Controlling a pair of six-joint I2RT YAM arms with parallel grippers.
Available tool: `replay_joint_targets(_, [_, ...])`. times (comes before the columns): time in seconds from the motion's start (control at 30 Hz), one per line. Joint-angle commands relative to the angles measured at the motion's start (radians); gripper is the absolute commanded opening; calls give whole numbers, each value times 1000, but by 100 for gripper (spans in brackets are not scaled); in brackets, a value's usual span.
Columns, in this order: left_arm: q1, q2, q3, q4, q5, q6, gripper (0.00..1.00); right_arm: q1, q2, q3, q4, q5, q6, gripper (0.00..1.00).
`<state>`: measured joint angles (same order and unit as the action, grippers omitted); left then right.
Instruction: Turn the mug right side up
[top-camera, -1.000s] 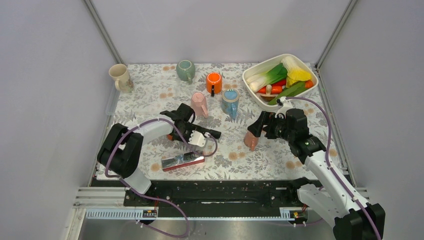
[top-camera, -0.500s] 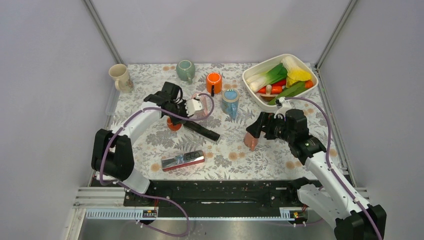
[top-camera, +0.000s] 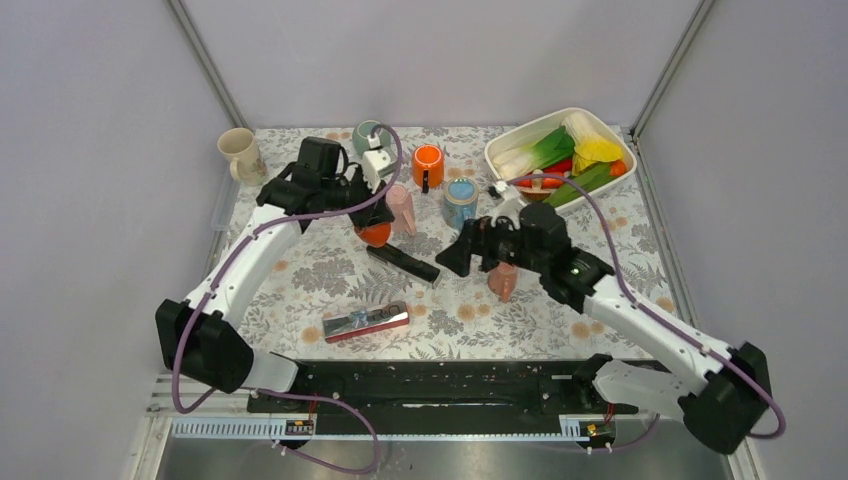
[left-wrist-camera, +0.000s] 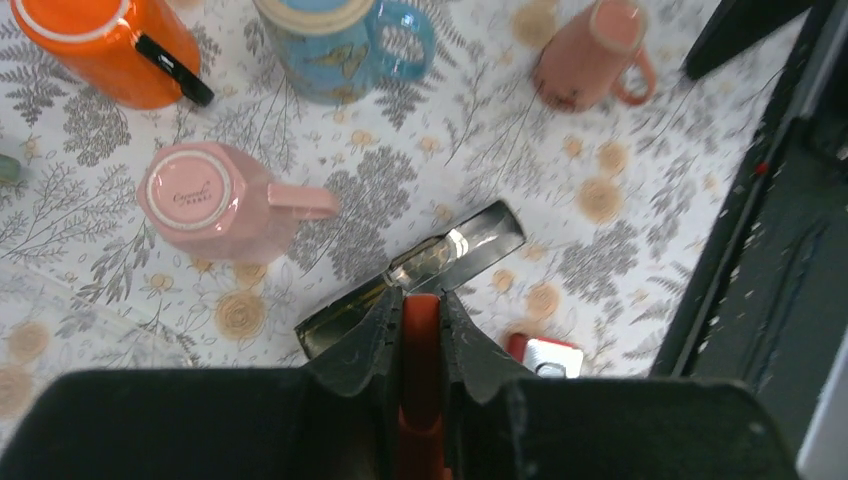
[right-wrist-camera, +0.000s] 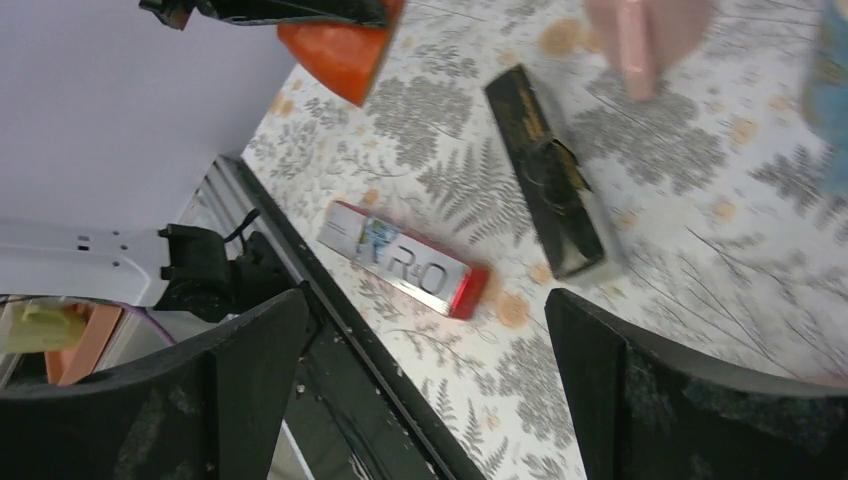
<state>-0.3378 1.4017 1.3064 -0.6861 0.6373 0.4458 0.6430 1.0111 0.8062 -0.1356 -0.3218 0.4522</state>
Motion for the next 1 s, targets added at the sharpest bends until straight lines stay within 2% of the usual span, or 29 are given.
replay_joint_targets(0.0, [1,-61,105,94,116,-245,0,126,170,139,259,17,32,99])
replay_joint_targets(0.17, [-4,-116,114,144,184,-342,0,166,328,230,452,-44,107,99])
replay_joint_targets(0.3, [-4,-149,112,180,222,-404,0,173,370,247,533,-61,139,99])
replay_joint_targets(0.37, [-5,-153,107,203,238,-438,0,176,374,238,590,-77,164,94])
replay_joint_targets(0.53, [-11,-142,84,340,242,-586,0,182,432,253,700,-162,257,63])
replay_joint_targets(0.6, [-15,-133,88,375,245,-622,0,182,441,249,743,-176,284,47])
replay_joint_targets(0.63, [-15,-128,87,385,249,-640,0,182,439,243,754,-171,284,38])
replay_joint_targets(0.73, [-15,-139,54,422,255,-669,0,182,397,218,729,-116,226,3])
replay_joint_targets(0.8, [-12,-155,29,410,248,-632,0,182,352,205,629,-47,125,0])
replay_joint_targets(0.83, [-8,-164,28,376,226,-603,8,184,322,210,540,-4,53,0])
replay_joint_targets(0.9, [8,-176,47,279,176,-535,55,205,267,233,286,128,-167,0])
replay_joint_targets(0.93, [16,-183,59,242,146,-508,72,222,245,245,194,203,-278,0])
replay_joint_targets(0.97, [20,-190,73,208,111,-482,85,244,231,254,108,267,-399,0])
